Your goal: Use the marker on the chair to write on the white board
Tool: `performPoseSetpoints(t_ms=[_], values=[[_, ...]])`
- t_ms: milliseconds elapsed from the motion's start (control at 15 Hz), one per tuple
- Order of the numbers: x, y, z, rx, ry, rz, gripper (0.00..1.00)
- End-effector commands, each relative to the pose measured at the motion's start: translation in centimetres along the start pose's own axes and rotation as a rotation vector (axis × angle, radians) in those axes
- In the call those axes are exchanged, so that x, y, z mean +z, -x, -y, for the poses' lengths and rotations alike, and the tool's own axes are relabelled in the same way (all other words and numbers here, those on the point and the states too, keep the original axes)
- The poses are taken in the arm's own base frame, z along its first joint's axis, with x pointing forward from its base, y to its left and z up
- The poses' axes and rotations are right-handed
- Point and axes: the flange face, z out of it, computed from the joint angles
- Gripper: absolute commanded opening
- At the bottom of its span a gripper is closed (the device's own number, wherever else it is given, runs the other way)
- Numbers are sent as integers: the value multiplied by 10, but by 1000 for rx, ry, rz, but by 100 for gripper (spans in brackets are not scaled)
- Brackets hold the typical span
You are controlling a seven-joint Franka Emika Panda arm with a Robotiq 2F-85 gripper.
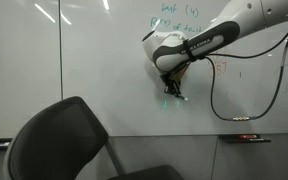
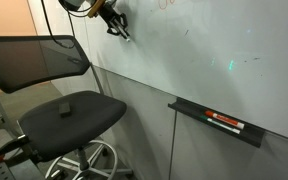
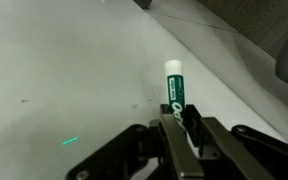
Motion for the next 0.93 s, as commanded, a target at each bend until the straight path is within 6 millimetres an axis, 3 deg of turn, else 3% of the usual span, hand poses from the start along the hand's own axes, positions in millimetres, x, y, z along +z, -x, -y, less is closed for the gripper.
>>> performPoseSetpoints(t_ms=[0,467,867], values=[[-12,10,-24,-33,-12,5,8],[6,31,-48,-48,-128,98,8],[-1,22,-55,-25,-112,82,8]])
